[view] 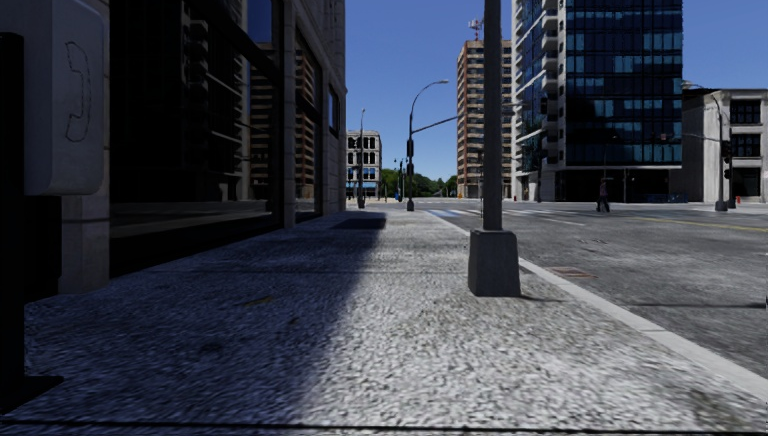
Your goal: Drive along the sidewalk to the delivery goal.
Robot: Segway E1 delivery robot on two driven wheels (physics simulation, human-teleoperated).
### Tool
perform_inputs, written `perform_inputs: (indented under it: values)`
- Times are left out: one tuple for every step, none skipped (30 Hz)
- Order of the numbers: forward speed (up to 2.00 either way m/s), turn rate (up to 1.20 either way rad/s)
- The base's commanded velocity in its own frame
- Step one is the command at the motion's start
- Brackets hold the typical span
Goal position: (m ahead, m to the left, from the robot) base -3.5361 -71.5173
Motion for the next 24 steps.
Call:
perform_inputs:
  values:
    - [2.0, 0.0]
    - [2.0, 0.0]
    - [2.0, 0.0]
    - [2.0, 0.0]
    - [2.0, 0.0]
    - [2.0, 0.0]
    - [2.0, 0.0]
    - [2.0, 0.0]
    - [2.0, 0.0]
    - [2.0, 0.0]
    - [2.0, 0.0]
    - [2.0, 0.0]
    - [2.0, 0.0]
    - [2.0, 0.0]
    - [2.0, 0.0]
    - [2.0, 0.0]
    - [2.0, 0.0]
    - [2.0, 0.0]
    - [2.0, 0.0]
    - [2.0, 0.0]
    - [2.0, 0.0]
    - [2.0, 0.0]
    - [2.0, 0.0]
    - [2.0, 0.0]
